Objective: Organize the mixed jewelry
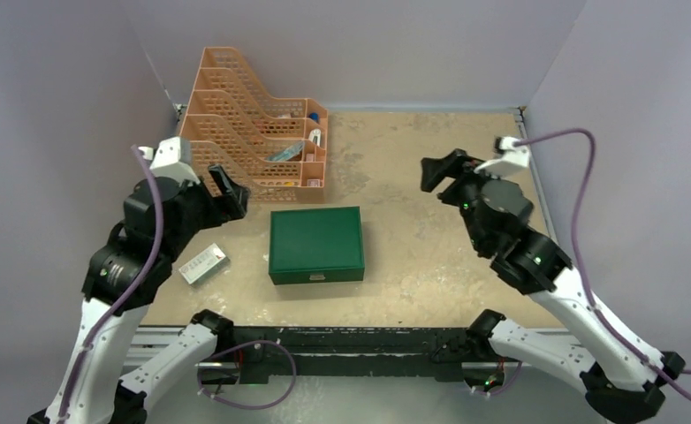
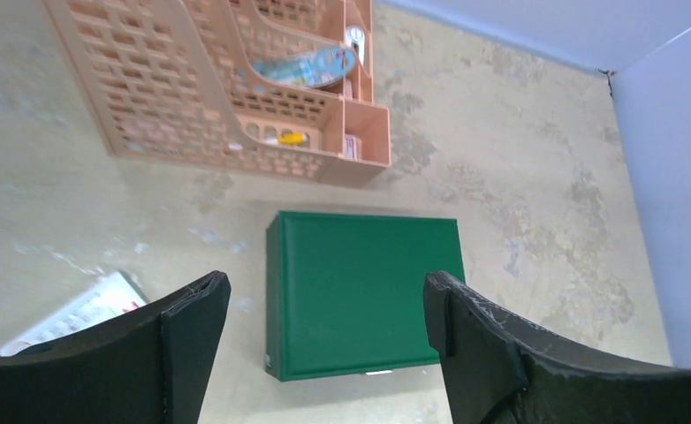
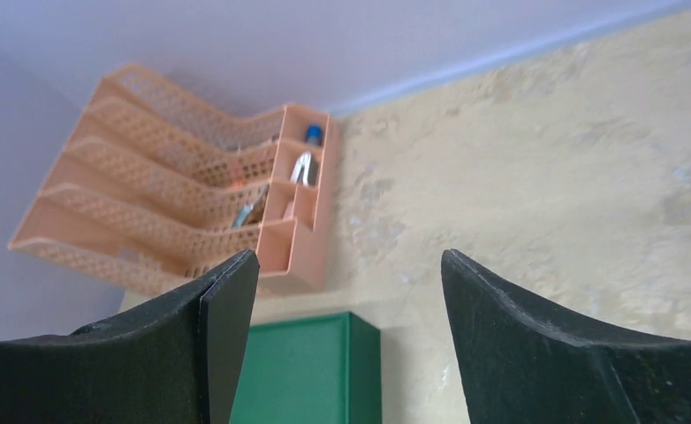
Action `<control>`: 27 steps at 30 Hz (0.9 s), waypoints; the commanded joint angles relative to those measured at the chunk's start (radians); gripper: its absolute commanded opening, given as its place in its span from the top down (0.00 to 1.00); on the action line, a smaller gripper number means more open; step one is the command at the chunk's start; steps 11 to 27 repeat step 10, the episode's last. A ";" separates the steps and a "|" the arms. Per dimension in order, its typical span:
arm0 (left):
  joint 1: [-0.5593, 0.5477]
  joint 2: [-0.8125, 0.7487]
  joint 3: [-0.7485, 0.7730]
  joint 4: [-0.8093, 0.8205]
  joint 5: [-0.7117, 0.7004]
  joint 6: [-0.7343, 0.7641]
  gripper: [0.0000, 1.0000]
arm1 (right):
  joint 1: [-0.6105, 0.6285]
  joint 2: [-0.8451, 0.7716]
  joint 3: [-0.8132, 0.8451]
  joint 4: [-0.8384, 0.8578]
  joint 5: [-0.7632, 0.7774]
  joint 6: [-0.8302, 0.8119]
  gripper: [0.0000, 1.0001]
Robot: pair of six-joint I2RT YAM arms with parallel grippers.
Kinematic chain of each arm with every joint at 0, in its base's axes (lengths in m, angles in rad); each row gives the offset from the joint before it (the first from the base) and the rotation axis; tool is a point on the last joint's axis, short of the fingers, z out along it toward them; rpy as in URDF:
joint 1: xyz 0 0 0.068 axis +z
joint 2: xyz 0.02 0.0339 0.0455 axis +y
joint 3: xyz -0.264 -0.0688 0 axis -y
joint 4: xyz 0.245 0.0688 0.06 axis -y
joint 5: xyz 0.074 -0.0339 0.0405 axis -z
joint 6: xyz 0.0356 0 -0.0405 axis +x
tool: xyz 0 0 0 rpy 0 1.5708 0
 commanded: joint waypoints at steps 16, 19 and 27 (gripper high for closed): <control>-0.004 -0.108 0.156 -0.025 -0.088 0.212 0.11 | -0.003 -0.228 0.046 0.121 0.281 -0.121 0.22; -0.004 -0.108 0.156 -0.025 -0.088 0.212 0.11 | -0.003 -0.228 0.046 0.121 0.281 -0.121 0.22; -0.004 -0.108 0.156 -0.025 -0.088 0.212 0.11 | -0.003 -0.228 0.046 0.121 0.281 -0.121 0.22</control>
